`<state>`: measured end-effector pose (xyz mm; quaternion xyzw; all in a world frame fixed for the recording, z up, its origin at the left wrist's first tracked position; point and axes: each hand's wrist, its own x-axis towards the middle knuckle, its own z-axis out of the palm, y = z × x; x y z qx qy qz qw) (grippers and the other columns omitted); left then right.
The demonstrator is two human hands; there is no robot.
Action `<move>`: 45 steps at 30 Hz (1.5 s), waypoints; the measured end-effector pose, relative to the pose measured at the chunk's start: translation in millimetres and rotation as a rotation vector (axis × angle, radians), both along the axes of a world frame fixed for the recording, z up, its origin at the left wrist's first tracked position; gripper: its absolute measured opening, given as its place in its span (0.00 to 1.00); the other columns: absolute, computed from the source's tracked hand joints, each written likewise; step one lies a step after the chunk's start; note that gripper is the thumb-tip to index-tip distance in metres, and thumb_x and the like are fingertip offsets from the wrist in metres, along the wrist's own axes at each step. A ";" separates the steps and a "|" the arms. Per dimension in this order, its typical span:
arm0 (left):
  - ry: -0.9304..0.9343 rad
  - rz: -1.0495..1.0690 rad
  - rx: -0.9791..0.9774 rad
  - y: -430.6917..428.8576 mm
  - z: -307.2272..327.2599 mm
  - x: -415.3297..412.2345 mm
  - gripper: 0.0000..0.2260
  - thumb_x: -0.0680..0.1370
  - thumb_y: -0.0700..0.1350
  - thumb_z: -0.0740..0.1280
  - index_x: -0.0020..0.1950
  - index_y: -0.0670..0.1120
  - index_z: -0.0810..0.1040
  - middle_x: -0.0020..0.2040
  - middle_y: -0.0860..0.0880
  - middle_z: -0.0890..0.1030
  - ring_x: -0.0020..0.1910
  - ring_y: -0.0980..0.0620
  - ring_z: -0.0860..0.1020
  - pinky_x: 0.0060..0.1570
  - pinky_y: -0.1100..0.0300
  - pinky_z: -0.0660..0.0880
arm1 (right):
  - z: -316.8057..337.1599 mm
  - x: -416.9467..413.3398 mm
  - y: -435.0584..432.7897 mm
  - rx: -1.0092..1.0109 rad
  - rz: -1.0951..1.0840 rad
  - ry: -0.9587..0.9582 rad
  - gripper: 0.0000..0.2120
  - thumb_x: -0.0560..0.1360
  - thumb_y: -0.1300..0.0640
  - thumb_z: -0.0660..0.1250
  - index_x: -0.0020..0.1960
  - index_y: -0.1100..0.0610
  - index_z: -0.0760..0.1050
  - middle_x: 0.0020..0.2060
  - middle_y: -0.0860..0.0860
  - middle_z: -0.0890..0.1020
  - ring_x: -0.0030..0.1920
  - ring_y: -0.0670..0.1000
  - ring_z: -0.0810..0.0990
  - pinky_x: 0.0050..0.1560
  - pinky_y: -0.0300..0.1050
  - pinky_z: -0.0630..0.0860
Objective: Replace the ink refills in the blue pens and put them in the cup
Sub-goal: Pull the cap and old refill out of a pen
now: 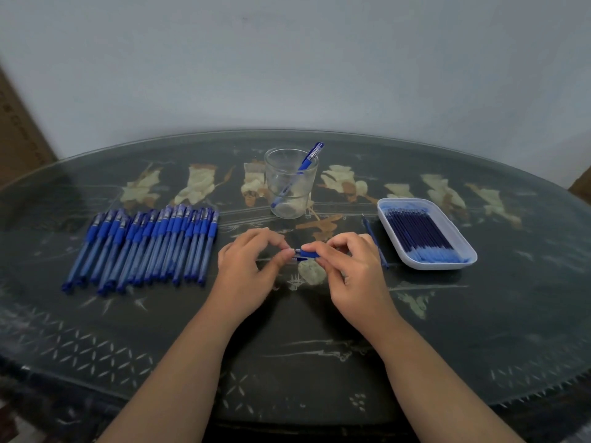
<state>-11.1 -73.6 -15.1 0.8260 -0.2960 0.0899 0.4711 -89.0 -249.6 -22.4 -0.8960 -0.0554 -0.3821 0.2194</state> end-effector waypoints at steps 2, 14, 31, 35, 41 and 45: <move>0.022 0.017 0.000 0.2 0.6 -0.2 0.14 0.72 0.69 0.61 0.51 0.63 0.76 0.55 0.65 0.76 0.64 0.60 0.72 0.66 0.41 0.68 | -0.1 0.0 -0.2 0.003 -0.002 -0.001 0.17 0.74 0.68 0.69 0.58 0.51 0.82 0.44 0.49 0.75 0.45 0.52 0.72 0.48 0.51 0.72; 0.058 0.016 0.013 1.2 8.7 -6.7 0.23 0.70 0.59 0.71 0.64 0.57 0.75 0.56 0.62 0.78 0.61 0.67 0.73 0.64 0.66 0.66 | -0.3 -0.4 -0.4 0.000 -0.006 0.011 0.18 0.74 0.68 0.69 0.58 0.50 0.82 0.44 0.48 0.74 0.46 0.51 0.71 0.48 0.51 0.72; 0.157 0.026 -0.062 2.6 18.1 -12.4 0.09 0.73 0.43 0.74 0.51 0.53 0.81 0.45 0.58 0.83 0.50 0.65 0.79 0.57 0.64 0.73 | 1.4 -0.6 0.0 -0.020 -0.007 0.021 0.16 0.75 0.65 0.68 0.59 0.50 0.81 0.44 0.48 0.75 0.46 0.51 0.72 0.49 0.51 0.72; 0.211 0.048 -0.080 4.0 18.3 -10.5 0.05 0.74 0.44 0.73 0.47 0.54 0.81 0.45 0.58 0.83 0.49 0.65 0.78 0.56 0.63 0.74 | 1.4 -1.0 0.2 -0.012 -0.011 0.026 0.16 0.76 0.65 0.68 0.59 0.49 0.81 0.44 0.48 0.75 0.46 0.51 0.72 0.49 0.51 0.72; 0.286 0.051 -0.217 9.2 16.9 -7.2 0.05 0.75 0.41 0.72 0.48 0.51 0.82 0.46 0.56 0.84 0.51 0.62 0.80 0.58 0.58 0.75 | 1.6 -0.9 -0.1 -0.010 -0.024 0.023 0.17 0.75 0.66 0.68 0.59 0.50 0.82 0.44 0.48 0.75 0.46 0.51 0.72 0.48 0.50 0.72; 0.182 0.087 -0.160 12.1 18.5 -7.6 0.06 0.73 0.40 0.73 0.46 0.51 0.82 0.43 0.56 0.83 0.49 0.63 0.79 0.55 0.69 0.72 | 0.0 -0.7 -0.8 0.002 -0.031 0.015 0.17 0.75 0.66 0.68 0.58 0.50 0.82 0.43 0.48 0.74 0.46 0.51 0.71 0.48 0.51 0.72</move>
